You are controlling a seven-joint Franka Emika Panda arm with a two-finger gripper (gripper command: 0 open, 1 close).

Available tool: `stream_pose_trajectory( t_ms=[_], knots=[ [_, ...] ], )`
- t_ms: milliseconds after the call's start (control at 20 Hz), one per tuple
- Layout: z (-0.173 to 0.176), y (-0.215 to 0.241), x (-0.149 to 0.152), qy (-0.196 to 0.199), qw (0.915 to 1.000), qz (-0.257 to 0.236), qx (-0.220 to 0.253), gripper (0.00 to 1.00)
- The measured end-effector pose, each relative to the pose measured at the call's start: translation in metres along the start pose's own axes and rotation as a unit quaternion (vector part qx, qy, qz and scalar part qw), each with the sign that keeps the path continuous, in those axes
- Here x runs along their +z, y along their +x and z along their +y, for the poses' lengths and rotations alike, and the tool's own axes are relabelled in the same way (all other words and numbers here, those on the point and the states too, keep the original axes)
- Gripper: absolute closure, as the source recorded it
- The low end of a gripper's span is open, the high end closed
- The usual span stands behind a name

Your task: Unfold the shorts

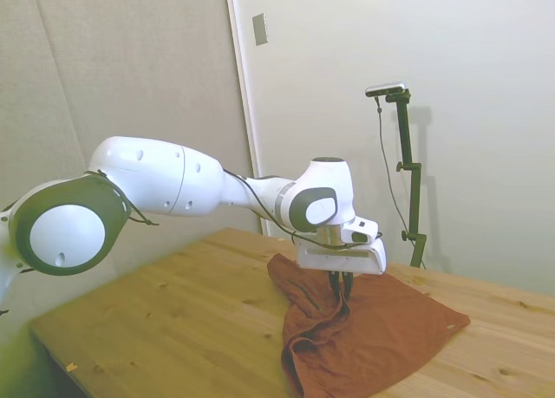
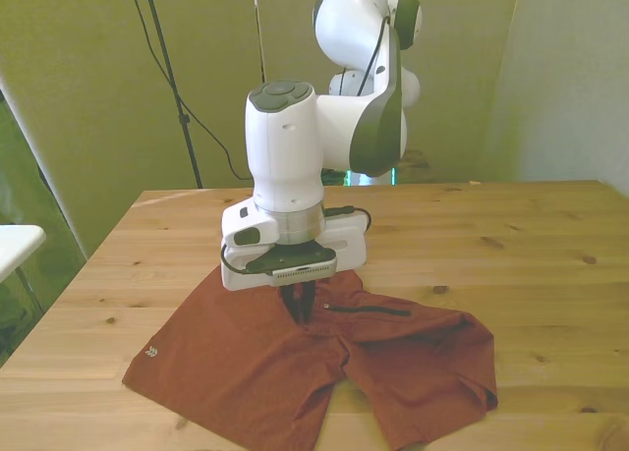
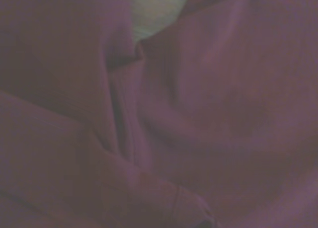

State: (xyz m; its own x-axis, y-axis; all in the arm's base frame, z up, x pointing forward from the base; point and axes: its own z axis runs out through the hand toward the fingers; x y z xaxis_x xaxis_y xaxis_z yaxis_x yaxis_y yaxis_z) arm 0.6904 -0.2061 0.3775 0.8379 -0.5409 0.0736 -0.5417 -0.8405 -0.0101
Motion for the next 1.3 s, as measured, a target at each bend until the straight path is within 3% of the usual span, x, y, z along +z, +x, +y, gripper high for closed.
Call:
stream_pose_trajectory(
  t_ms=[400, 750, 950, 1200, 1250, 1300],
  knots=[
    [-0.041, -0.073, -0.044, -0.020, 0.9969, 0.031, -0.069, 1.00],
    [-0.078, -0.188, -0.072, -0.020, 0.9875, 0.043, -0.150, 1.00],
    [-0.076, -0.259, -0.063, -0.036, 0.9834, 0.035, -0.174, 1.00],
    [-0.052, -0.341, -0.028, -0.047, 0.9815, 0.022, -0.184, 1.00],
    [-0.046, -0.355, -0.023, -0.049, 0.9818, 0.022, -0.182, 0.00],
    [-0.042, -0.365, -0.020, -0.051, 0.9820, 0.023, -0.181, 0.00]
  ],
)
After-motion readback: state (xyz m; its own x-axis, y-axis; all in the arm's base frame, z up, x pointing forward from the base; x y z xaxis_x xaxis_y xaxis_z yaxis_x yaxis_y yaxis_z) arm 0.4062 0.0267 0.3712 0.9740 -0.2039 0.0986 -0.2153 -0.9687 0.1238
